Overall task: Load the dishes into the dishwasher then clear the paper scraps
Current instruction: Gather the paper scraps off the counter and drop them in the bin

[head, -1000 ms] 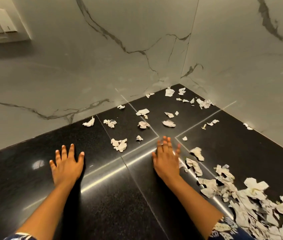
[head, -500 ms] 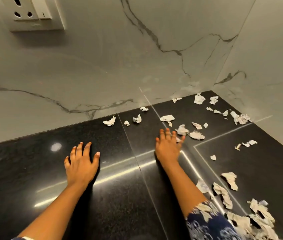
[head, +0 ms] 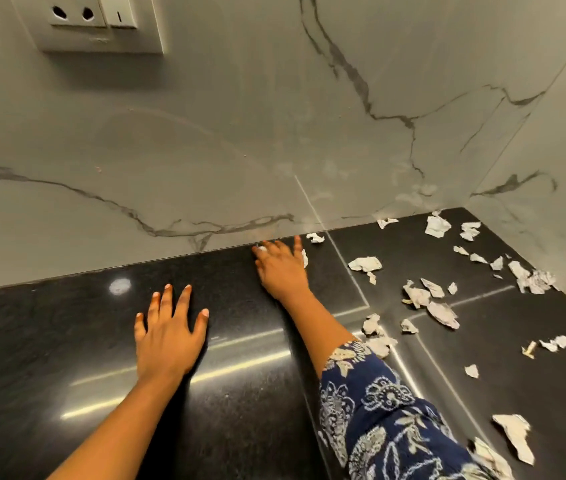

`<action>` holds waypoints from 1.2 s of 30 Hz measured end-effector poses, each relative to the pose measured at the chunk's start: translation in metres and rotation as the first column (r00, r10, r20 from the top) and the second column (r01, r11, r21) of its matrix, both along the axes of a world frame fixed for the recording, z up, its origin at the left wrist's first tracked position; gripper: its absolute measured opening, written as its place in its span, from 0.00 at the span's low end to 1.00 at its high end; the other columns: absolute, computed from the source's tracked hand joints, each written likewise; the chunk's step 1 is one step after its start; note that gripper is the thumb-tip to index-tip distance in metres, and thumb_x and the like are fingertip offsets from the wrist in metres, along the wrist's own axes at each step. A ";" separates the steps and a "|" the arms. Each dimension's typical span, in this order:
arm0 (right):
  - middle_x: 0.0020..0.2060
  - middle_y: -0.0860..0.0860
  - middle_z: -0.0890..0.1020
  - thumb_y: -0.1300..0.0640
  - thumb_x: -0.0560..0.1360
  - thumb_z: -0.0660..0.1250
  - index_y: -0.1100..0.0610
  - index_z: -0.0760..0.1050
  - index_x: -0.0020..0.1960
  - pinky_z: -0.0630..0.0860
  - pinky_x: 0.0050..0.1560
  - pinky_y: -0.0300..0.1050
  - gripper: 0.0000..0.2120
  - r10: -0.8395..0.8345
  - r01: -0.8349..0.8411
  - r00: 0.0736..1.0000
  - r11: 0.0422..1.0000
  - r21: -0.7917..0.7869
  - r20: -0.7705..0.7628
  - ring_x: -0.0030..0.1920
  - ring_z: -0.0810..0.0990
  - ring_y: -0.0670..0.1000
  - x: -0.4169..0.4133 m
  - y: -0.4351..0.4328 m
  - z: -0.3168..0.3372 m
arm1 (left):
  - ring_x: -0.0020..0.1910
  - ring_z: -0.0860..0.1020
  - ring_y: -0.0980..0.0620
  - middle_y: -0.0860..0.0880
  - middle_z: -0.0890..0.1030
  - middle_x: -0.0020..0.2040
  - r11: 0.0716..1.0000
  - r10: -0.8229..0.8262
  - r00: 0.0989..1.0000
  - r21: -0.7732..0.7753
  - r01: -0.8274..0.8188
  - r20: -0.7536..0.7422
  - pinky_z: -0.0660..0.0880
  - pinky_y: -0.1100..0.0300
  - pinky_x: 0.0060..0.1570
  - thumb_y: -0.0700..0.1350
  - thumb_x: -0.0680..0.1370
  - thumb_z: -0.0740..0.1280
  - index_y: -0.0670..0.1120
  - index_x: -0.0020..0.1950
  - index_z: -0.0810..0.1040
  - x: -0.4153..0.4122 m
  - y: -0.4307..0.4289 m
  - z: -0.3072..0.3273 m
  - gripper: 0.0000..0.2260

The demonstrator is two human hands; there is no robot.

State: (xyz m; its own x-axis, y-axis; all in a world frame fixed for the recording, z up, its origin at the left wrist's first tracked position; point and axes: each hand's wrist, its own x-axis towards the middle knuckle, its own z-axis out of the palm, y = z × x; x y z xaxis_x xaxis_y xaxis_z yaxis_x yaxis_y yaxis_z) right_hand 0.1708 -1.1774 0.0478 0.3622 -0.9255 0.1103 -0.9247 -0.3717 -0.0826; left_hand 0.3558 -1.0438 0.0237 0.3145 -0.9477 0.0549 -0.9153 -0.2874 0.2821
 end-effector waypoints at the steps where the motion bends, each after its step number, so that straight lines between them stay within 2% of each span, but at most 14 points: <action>1: 0.68 0.52 0.70 0.52 0.79 0.54 0.51 0.68 0.68 0.43 0.70 0.66 0.18 -0.109 0.109 0.993 0.994 0.004 0.031 0.70 0.64 0.56 -0.018 0.000 -0.002 | 0.78 0.49 0.49 0.49 0.54 0.79 1.000 -0.002 1.000 -0.005 0.002 0.000 0.48 0.45 0.73 0.62 0.80 0.52 0.56 0.78 0.55 0.000 0.000 0.000 0.27; 5: 0.73 0.51 0.63 0.49 0.80 0.50 0.50 0.62 0.73 0.46 0.69 0.70 0.22 -0.462 0.456 0.882 0.887 0.076 0.091 0.74 0.58 0.56 -0.083 0.025 -0.010 | 0.78 0.50 0.48 0.48 0.54 0.79 1.000 -0.017 1.000 0.000 0.017 -0.008 0.48 0.44 0.73 0.61 0.80 0.51 0.56 0.78 0.55 0.000 0.001 0.002 0.27; 11: 0.75 0.59 0.56 0.47 0.80 0.52 0.57 0.60 0.74 0.36 0.69 0.68 0.25 -0.657 0.659 0.752 0.748 0.078 -0.053 0.75 0.49 0.65 -0.136 0.098 -0.002 | 0.77 0.50 0.46 0.46 0.55 0.78 0.999 -0.038 0.999 0.022 0.038 -0.006 0.48 0.42 0.73 0.61 0.80 0.51 0.55 0.78 0.56 0.000 0.004 0.006 0.26; 13: 0.76 0.59 0.53 0.51 0.79 0.55 0.57 0.64 0.72 0.35 0.69 0.67 0.23 -0.639 0.640 0.769 0.769 0.014 -0.032 0.75 0.46 0.63 -0.147 0.114 0.004 | 0.77 0.51 0.45 0.46 0.56 0.78 0.998 -0.048 0.999 0.025 0.049 -0.018 0.49 0.42 0.73 0.60 0.81 0.52 0.54 0.77 0.57 -0.002 0.005 0.009 0.26; 14: 0.76 0.58 0.53 0.51 0.79 0.55 0.56 0.63 0.72 0.35 0.69 0.66 0.23 -0.577 0.577 0.817 0.817 -0.006 -0.009 0.76 0.45 0.61 -0.149 0.120 0.005 | 0.77 0.52 0.45 0.45 0.57 0.78 0.998 -0.053 0.998 0.022 0.054 -0.021 0.49 0.42 0.72 0.59 0.81 0.53 0.53 0.77 0.58 -0.003 0.006 0.010 0.25; 17: 0.77 0.51 0.51 0.40 0.78 0.42 0.52 0.55 0.76 0.32 0.70 0.61 0.30 -0.329 0.329 0.944 0.942 0.070 0.000 0.77 0.45 0.52 -0.145 0.141 0.002 | 0.75 0.58 0.42 0.43 0.63 0.76 0.994 -0.108 0.994 -0.022 0.108 0.004 0.55 0.42 0.72 0.53 0.82 0.57 0.47 0.75 0.64 -0.003 0.007 0.012 0.23; 19: 0.77 0.49 0.50 0.34 0.69 0.30 0.50 0.51 0.77 0.31 0.69 0.60 0.41 -0.343 0.342 0.939 0.933 0.112 -0.009 0.77 0.44 0.50 -0.154 0.154 -0.007 | 0.74 0.61 0.41 0.42 0.65 0.74 0.981 -0.189 0.982 -0.040 0.190 0.030 0.59 0.42 0.71 0.48 0.81 0.59 0.44 0.74 0.67 -0.008 0.000 0.009 0.21; 22: 0.77 0.48 0.50 0.34 0.66 0.26 0.50 0.48 0.77 0.31 0.69 0.61 0.44 -0.462 0.464 0.886 0.877 0.122 -0.048 0.77 0.45 0.50 -0.185 0.168 -0.012 | 0.76 0.57 0.41 0.41 0.60 0.77 0.973 -0.229 0.973 0.025 0.229 -0.015 0.54 0.43 0.73 0.51 0.82 0.57 0.42 0.76 0.62 -0.040 -0.025 0.008 0.24; 24: 0.76 0.49 0.55 0.37 0.68 0.29 0.52 0.53 0.77 0.32 0.70 0.62 0.42 -0.459 0.462 0.887 0.885 0.065 -0.046 0.77 0.49 0.50 -0.208 0.174 -0.005 | 0.77 0.53 0.44 0.42 0.55 0.78 0.953 -0.294 0.955 0.067 0.296 -0.030 0.51 0.45 0.74 0.57 0.81 0.55 0.42 0.77 0.57 -0.081 -0.048 0.007 0.29; 26: 0.74 0.50 0.62 0.38 0.71 0.35 0.51 0.61 0.74 0.34 0.71 0.59 0.37 -0.465 0.466 0.881 0.885 0.002 0.087 0.76 0.55 0.50 -0.232 0.176 0.006 | 0.78 0.50 0.46 0.45 0.53 0.79 0.925 -0.368 0.928 0.080 0.371 -0.054 0.48 0.47 0.74 0.60 0.81 0.52 0.44 0.78 0.54 -0.126 -0.070 0.010 0.31; 29: 0.73 0.49 0.65 0.41 0.79 0.49 0.50 0.64 0.72 0.41 0.72 0.59 0.26 -0.585 0.591 0.770 0.804 0.059 0.254 0.74 0.59 0.50 -0.284 0.167 0.012 | 0.78 0.49 0.48 0.46 0.51 0.79 0.886 -0.450 0.891 0.091 0.455 -0.069 0.46 0.48 0.75 0.62 0.80 0.50 0.45 0.79 0.52 -0.189 -0.093 0.014 0.32; 32: 0.71 0.53 0.68 0.47 0.80 0.56 0.54 0.65 0.71 0.51 0.71 0.62 0.22 -0.712 0.707 0.618 0.689 0.161 0.332 0.72 0.63 0.53 -0.342 0.159 0.003 | 0.78 0.47 0.51 0.49 0.48 0.79 0.754 -0.641 0.765 0.138 0.642 -0.059 0.44 0.49 0.74 0.70 0.76 0.43 0.48 0.79 0.49 -0.233 -0.098 0.013 0.38; 34: 0.71 0.55 0.68 0.49 0.80 0.56 0.56 0.65 0.71 0.56 0.71 0.60 0.21 -0.723 0.713 0.594 0.676 0.184 0.353 0.72 0.64 0.55 -0.370 0.155 -0.002 | 0.78 0.45 0.54 0.53 0.46 0.79 0.560 -0.818 0.572 0.151 0.815 -0.059 0.43 0.50 0.75 0.76 0.68 0.34 0.51 0.79 0.47 -0.249 -0.087 0.014 0.46; 36: 0.73 0.54 0.64 0.49 0.81 0.55 0.56 0.63 0.73 0.54 0.73 0.58 0.23 -0.698 0.671 0.620 0.708 0.220 0.358 0.74 0.59 0.53 -0.383 0.152 -0.003 | 0.77 0.44 0.58 0.57 0.45 0.77 0.353 -0.924 0.366 0.123 0.927 -0.108 0.43 0.50 0.76 0.77 0.67 0.32 0.55 0.78 0.45 -0.251 -0.077 0.017 0.45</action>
